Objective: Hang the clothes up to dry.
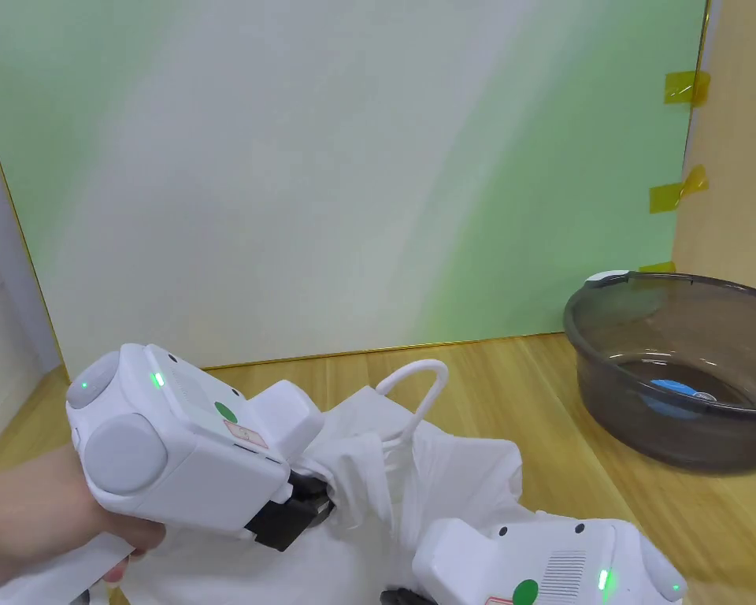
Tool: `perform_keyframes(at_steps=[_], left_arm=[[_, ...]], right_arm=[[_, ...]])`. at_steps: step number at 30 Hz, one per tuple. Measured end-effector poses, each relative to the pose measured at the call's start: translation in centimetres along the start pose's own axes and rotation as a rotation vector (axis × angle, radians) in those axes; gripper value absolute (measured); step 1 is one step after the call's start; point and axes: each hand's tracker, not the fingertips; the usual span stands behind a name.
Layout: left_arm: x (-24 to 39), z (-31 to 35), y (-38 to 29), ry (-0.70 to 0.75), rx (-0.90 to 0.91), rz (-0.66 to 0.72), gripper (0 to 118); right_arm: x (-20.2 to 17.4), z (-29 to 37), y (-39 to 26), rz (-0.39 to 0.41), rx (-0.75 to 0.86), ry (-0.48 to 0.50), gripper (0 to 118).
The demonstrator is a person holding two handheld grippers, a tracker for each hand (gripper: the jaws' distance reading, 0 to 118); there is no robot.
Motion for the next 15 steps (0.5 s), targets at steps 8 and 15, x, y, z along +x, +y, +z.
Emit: perform_keyframes(at_steps=[8, 15], left_arm=[[-0.8, 2.4, -1.7, -0.054, 0.153, 0.033, 8], [-0.8, 4.1, -2.3, -0.09, 0.205, -0.017, 8]], right_arm=[[6.3, 12.0, -0.4, 0.082, 0.335, -0.05, 118], [14.2, 12.7, 5.3, 0.186, 0.342, 0.184, 118]])
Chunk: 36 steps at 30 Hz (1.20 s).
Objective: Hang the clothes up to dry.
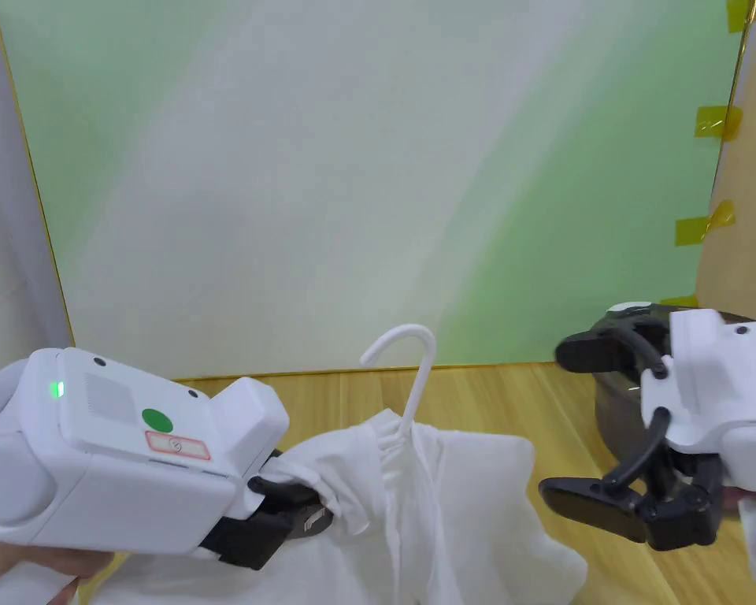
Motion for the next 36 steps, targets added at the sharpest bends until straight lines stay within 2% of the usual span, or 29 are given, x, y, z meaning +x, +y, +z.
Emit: perform_keyframes(at_steps=[1, 2, 5, 7, 8, 9, 10, 11, 12, 14, 15, 17, 19, 20, 21, 24, 25, 27, 28, 29, 30, 31, 32, 33, 34, 35, 36], left_arm=[[0.2, 0.0, -0.2, 0.015, 0.013, -0.01, 8], [0.2, 0.2, -0.2, 0.002, 0.004, -0.004, 8], [0.4, 0.2, -0.3, -0.016, -0.011, -0.002, 8], [0.4, 0.0, -0.6, -0.003, 0.004, -0.01, 8], [0.5, 0.1, -0.7, -0.012, -0.012, 0.0, 8], [0.6, 0.1, -1.0, -0.006, 0.003, -0.024, 8], [0.6, 0.1, -0.9, -0.016, -0.011, -0.01, 8], [0.6, 0.0, -1.0, -0.012, -0.004, -0.013, 8], [0.3, 0.0, -1.0, -0.018, -0.017, -0.013, 8], [-0.1, -0.2, -1.3, -0.02, -0.032, -0.014, 8], [-0.2, -0.4, -1.4, -0.006, -0.024, -0.013, 8], [-0.6, -0.6, -1.7, -0.034, -0.046, -0.013, 8], [-0.4, -0.9, -2.0, -0.046, -0.062, -0.043, 9], [-0.3, -1.1, -2.2, -0.024, -0.053, -0.05, 9], [-0.8, -1.0, -2.3, -0.048, -0.058, -0.047, 9], [-1.2, -0.6, -2.4, -0.072, -0.046, -0.03, 10], [-1.3, -0.5, -2.4, -0.077, -0.043, -0.035, 11], [-1.4, -0.3, -2.1, -0.087, -0.036, -0.038, 13], [-1.5, -0.3, -2.0, -0.079, -0.032, -0.042, 20], [-1.8, -0.3, -1.8, -0.054, -0.039, -0.057, 39], [-2.0, -0.1, -1.6, -0.028, -0.017, -0.087, 65], [-2.0, 0.2, -1.4, 0.001, 0.002, -0.114, 91], [-2.1, 0.8, -1.0, 0.043, 0.032, -0.126, 110], [-2.4, 1.6, -0.5, 0.071, 0.08, -0.13, 112], [-2.5, 2.4, 0.0, 0.101, 0.127, -0.113, 112], [-2.3, 3.5, 0.6, 0.13, 0.178, -0.074, 112], [-2.2, 4.7, 1.0, 0.141, 0.215, -0.056, 112]], right_arm=[[1.0, -0.8, 0.2, 0.024, -0.002, 0.062, 118], [1.8, -3.2, 0.3, -0.032, -0.092, 0.111, 118], [2.9, -9.1, -1.2, 0.007, -0.212, 0.262, 118], [3.0, -12.5, -2.6, 0.044, -0.281, 0.321, 118], [3.3, -13.6, -3.8, 0.054, -0.268, 0.299, 116], [3.4, -14.7, -4.4, 0.045, -0.274, 0.317, 114], [3.4, -15.5, -4.8, 0.042, -0.286, 0.344, 108], [3.5, -15.9, -5.4, -0.011, -0.284, 0.406, 88], [3.6, -16.3, -6.0, -0.028, -0.311, 0.44, 66], [3.2, -16.7, -7.1, 0.003, -0.328, 0.425, 25], [3.0, -16.9, -7.7, 0.014, -0.376, 0.416, 22], [2.1, -17.2, -7.7, -0.048, -0.395, 0.455, 12], [1.4, -16.7, -8.1, -0.061, -0.339, 0.457, 9], [0.8, -16.6, -7.5, -0.09, -0.321, 0.414, 8], [0.4, -16.3, -7.4, -0.103, -0.311, 0.425, 8], [-0.5, -15.7, -6.8, -0.105, -0.327, 0.358, 7], [-0.5, -15.3, -6.6, -0.118, -0.329, 0.383, 7], [-0.1, -14.2, -6.1, -0.147, -0.285, 0.339, 6], [-0.3, -13.7, -5.7, -0.219, -0.288, 0.374, 6], [-0.4, -12.8, -5.3, -0.203, -0.258, 0.314, 7], [-0.2, -12.4, -5.1, -0.221, -0.28, 0.344, 7], [-0.7, -11.6, -4.7, -0.193, -0.253, 0.264, 7], [-0.1, -11.2, -4.2, -0.227, -0.276, 0.306, 7], [-0.3, -10.3, -4.0, -0.244, -0.249, 0.243, 6], [-0.3, -9.7, -4.0, -0.263, -0.236, 0.229, 6], [-0.2, -8.9, -3.9, -0.315, -0.225, 0.225, 6], [0.1, -8.1, -3.7, -0.296, -0.188, 0.182, 6]])
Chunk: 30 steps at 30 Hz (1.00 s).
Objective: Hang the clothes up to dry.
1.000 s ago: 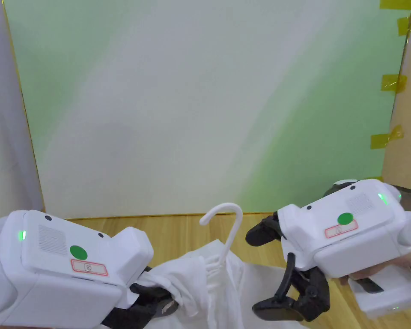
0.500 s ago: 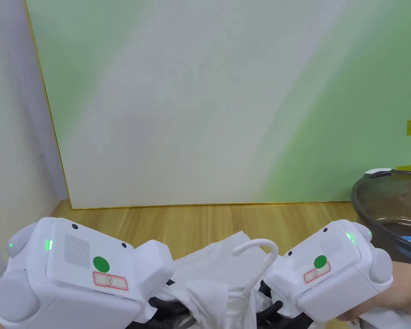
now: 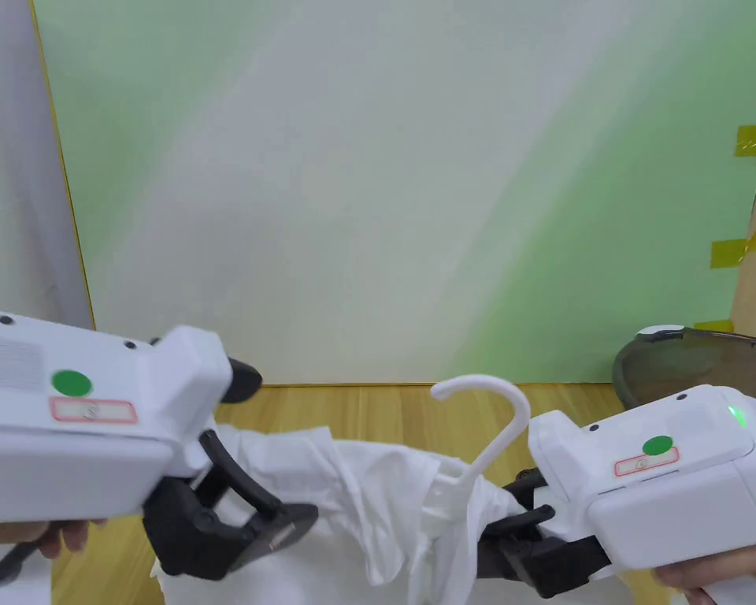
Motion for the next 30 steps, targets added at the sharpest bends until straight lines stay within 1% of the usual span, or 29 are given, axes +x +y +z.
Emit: perform_keyframes(at_steps=[1, 2, 3, 4, 5, 6, 7, 8, 9, 10, 11, 12, 13, 14, 15, 16, 17, 18, 19, 20, 21, 22, 23, 24, 25, 27, 28, 29, 30], left_arm=[[0.3, 1.1, 0.3, 0.003, 0.052, 0.022, 112], [0.8, 2.1, 0.6, -0.012, 0.102, 0.059, 113], [1.5, 3.1, 0.5, -0.051, 0.147, 0.091, 113], [2.4, 3.4, 0.4, -0.086, 0.189, 0.105, 113], [3.7, 3.2, 0.2, -0.1, 0.222, 0.134, 113], [4.9, 2.8, -0.1, -0.097, 0.221, 0.128, 113], [6.0, 2.2, -0.5, -0.109, 0.227, 0.111, 111], [7.1, 1.3, -0.9, -0.107, 0.25, 0.087, 94], [7.8, 0.4, -1.1, -0.118, 0.261, 0.106, 70], [8.3, -0.3, -1.2, -0.139, 0.276, 0.136, 41], [8.7, -1.6, -1.3, -0.148, 0.288, 0.179, 17], [8.9, -2.7, -1.4, -0.137, 0.313, 0.196, 7], [9.0, -3.5, -1.3, -0.135, 0.342, 0.23, 3], [8.8, -4.1, -1.0, -0.173, 0.349, 0.278, 2], [8.6, -4.6, -1.0, -0.221, 0.375, 0.325, 2], [8.3, -4.9, -0.8, -0.264, 0.374, 0.343, 2], [8.4, -5.4, -0.7, -0.258, 0.379, 0.336, 1], [8.5, -5.7, -0.6, -0.258, 0.368, 0.32, 1], [8.7, -5.8, -0.6, -0.25, 0.366, 0.314, 1], [8.7, -5.9, -0.6, -0.26, 0.356, 0.302, 1], [8.8, -5.8, -0.5, -0.265, 0.354, 0.3, 1], [8.9, -5.8, -0.5, -0.268, 0.351, 0.295, 1], [9.1, -5.7, -0.5, -0.268, 0.348, 0.286, 1], [9.0, -5.6, -0.4, -0.273, 0.348, 0.282, 1], [9.1, -5.6, -0.4, -0.276, 0.35, 0.281, 1], [9.2, -5.9, 0.0, -0.299, 0.351, 0.287, 1], [9.3, -6.2, 0.1, -0.298, 0.359, 0.283, 1], [9.2, -6.5, 0.4, -0.316, 0.361, 0.286, 1], [9.3, -7.1, 0.6, -0.338, 0.357, 0.291, 1]], right_arm=[[0.3, 0.6, 0.0, -0.06, 0.0, 0.03, 6], [-0.4, 1.5, 0.0, -0.034, 0.054, -0.042, 6], [-0.6, 2.3, 0.0, -0.025, 0.063, -0.06, 6], [-0.7, 2.9, 0.1, -0.073, 0.079, -0.038, 6], [-1.5, 3.6, 0.2, -0.036, 0.133, -0.121, 6], [-1.6, 4.1, 0.4, -0.073, 0.124, -0.062, 6], [-2.4, 4.8, 0.5, -0.053, 0.183, -0.13, 6], [-3.1, 5.2, 0.8, -0.064, 0.193, -0.097, 6], [-4.0, 5.7, 0.8, -0.031, 0.249, -0.161, 6], [-4.5, 6.1, 0.6, -0.063, 0.287, -0.191, 6], [-4.8, 6.3, 0.3, -0.085, 0.287, -0.132, 6], [-5.0, 6.7, -0.2, -0.085, 0.328, -0.206, 6], [-5.1, 6.8, -0.5, -0.09, 0.306, -0.158, 6], [-6.0, 7.0, -1.1, -0.082, 0.36, -0.247, 6], [-6.1, 6.9, -1.7, -0.123, 0.355, -0.171, 6], [-6.0, 7.0, -2.2, -0.133, 0.38, -0.19, 6], [-6.5, 6.9, -2.8, -0.131, 0.415, -0.246, 6], [-6.4, 6.9, -3.2, -0.153, 0.395, -0.188, 6], [-7.0, 7.0, -3.6, -0.152, 0.435, -0.264, 6], [-7.1, 6.9, -3.8, -0.169, 0.426, -0.217, 6], [-7.2, 7.0, -4.1, -0.176, 0.43, -0.221, 6], [-7.6, 7.1, -4.5, -0.17, 0.479, -0.285, 6], [-7.2, 7.3, -4.6, -0.214, 0.445, -0.199, 6], [-7.6, 7.5, -4.6, -0.199, 0.466, -0.258, 6], [-7.7, 7.6, -4.8, -0.196, 0.46, -0.248, 6], [-8.1, 7.9, -5.4, -0.2, 0.454, -0.267, 6], [-8.4, 7.9, -5.6, -0.208, 0.439, -0.244, 6], [-9.3, 8.1, -5.9, -0.203, 0.46, -0.343, 6], [-9.5, 8.4, -6.2, -0.207, 0.452, -0.298, 6]])
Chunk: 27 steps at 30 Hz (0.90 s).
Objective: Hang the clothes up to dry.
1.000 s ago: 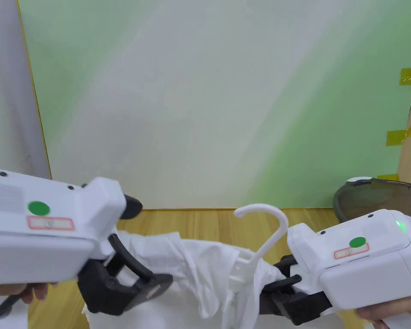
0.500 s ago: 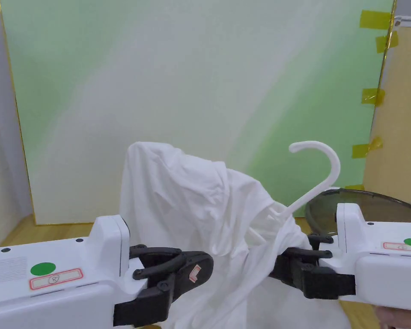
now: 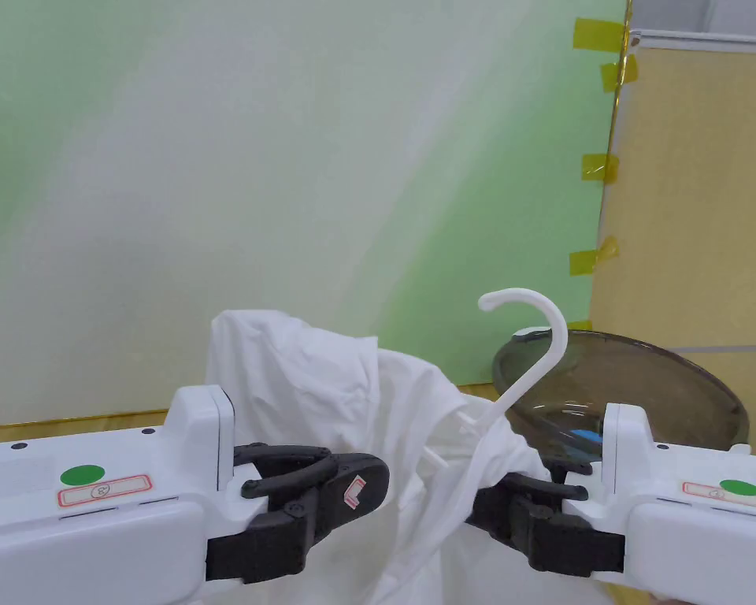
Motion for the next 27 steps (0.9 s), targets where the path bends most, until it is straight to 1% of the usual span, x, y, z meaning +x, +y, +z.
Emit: perform_keyframes(at_steps=[1, 2, 3, 4, 5, 6, 7, 8, 9, 10, 11, 12, 13, 14, 15, 16, 17, 18, 20, 21, 22, 23, 24, 25, 26, 27], left_arm=[[0.1, -0.6, 0.0, -0.014, 0.003, -0.001, 1], [0.1, -1.3, 0.1, -0.054, -0.003, 0.0, 1], [0.3, -2.1, 0.3, -0.088, -0.005, -0.001, 1], [0.5, -2.8, 0.5, -0.128, -0.002, -0.013, 1], [1.0, -4.0, 0.8, -0.166, -0.01, -0.027, 1], [1.3, -5.1, 1.1, -0.2, -0.016, -0.045, 1], [1.6, -6.2, 1.3, -0.246, -0.016, -0.059, 1], [1.9, -7.5, 1.7, -0.298, -0.022, -0.064, 1], [2.3, -9.0, 2.1, -0.349, -0.026, -0.064, 1], [2.8, -10.4, 2.3, -0.393, -0.023, -0.073, 1], [3.4, -12.0, 2.6, -0.444, -0.029, -0.078, 1], [4.1, -13.7, 2.9, -0.502, -0.039, -0.086, 1], [5.0, -15.1, 3.1, -0.538, -0.039, -0.106, 1], [6.0, -16.8, 3.4, -0.59, -0.049, -0.118, 1], [7.2, -18.3, 3.7, -0.648, -0.054, -0.134, 1], [8.3, -19.6, 3.9, -0.695, -0.052, -0.141, 1], [9.5, -21.0, 4.1, -0.759, -0.062, -0.142, 1], [11.0, -22.4, 4.3, -0.81, -0.057, -0.159, 1], [13.8, -24.9, 4.8, -0.906, -0.061, -0.165, 1], [15.5, -26.0, 4.9, -0.947, -0.061, -0.161, 1], [16.8, -26.9, 5.1, -1.0, -0.078, -0.16, 1], [18.4, -27.7, 5.0, -1.042, -0.07, -0.177, 1], [20.0, -28.4, 5.1, -1.083, -0.082, -0.187, 1], [21.2, -28.9, 5.0, -1.113, -0.081, -0.197, 1], [22.8, -29.4, 4.9, -1.147, -0.084, -0.194, 1], [24.0, -29.8, 4.9, -1.179, -0.098, -0.207, 1]], right_arm=[[0.1, 0.7, -0.2, -0.043, 0.003, -0.023, 6], [-0.1, 1.8, -0.4, -0.036, 0.029, -0.069, 6], [-0.1, 2.9, -0.4, -0.054, 0.008, -0.064, 6], [-0.6, 4.1, -0.5, -0.042, 0.032, -0.131, 6], [-1.1, 5.5, -0.7, -0.022, 0.034, -0.152, 6], [-1.5, 7.4, -1.0, -0.065, 0.038, -0.197, 6], [-2.1, 9.0, -1.1, -0.064, 0.046, -0.205, 6], [-2.6, 10.8, -1.2, -0.09, 0.047, -0.231, 6], [-3.9, 12.7, -1.4, -0.057, 0.07, -0.318, 6], [-4.6, 14.3, -1.4, -0.069, 0.056, -0.328, 6], [-5.7, 16.3, -1.7, -0.105, 0.08, -0.403, 6], [-7.0, 18.2, -2.0, -0.096, 0.089, -0.452, 6], [-8.0, 19.9, -2.2, -0.117, 0.086, -0.488, 6], [-9.4, 22.0, -2.6, -0.115, 0.105, -0.584, 6], [-10.7, 24.1, -2.9, -0.147, 0.09, -0.602, 6], [-12.3, 25.7, -3.3, -0.146, 0.113, -0.696, 6], [-14.2, 27.4, -3.7, -0.137, 0.104, -0.742, 6], [-16.1, 29.2, -4.2, -0.161, 0.115, -0.817, 6], [-19.9, 31.9, -4.9, -0.187, 0.135, -0.914, 6], [-22.1, 33.0, -5.1, -0.168, 0.151, -1.039, 6], [-23.6, 33.9, -5.2, -0.192, 0.147, -1.038, 5], [-25.4, 35.2, -5.5, -0.228, 0.162, -1.087, 5], [-27.5, 35.9, -5.8, -0.206, 0.174, -1.151, 5], [-29.0, 36.6, -6.1, -0.215, 0.172, -1.189, 5], [-30.6, 37.4, -6.3, -0.229, 0.195, -1.262, 5], [-32.1, 38.2, -6.5, -0.262, 0.207, -1.261, 5]])
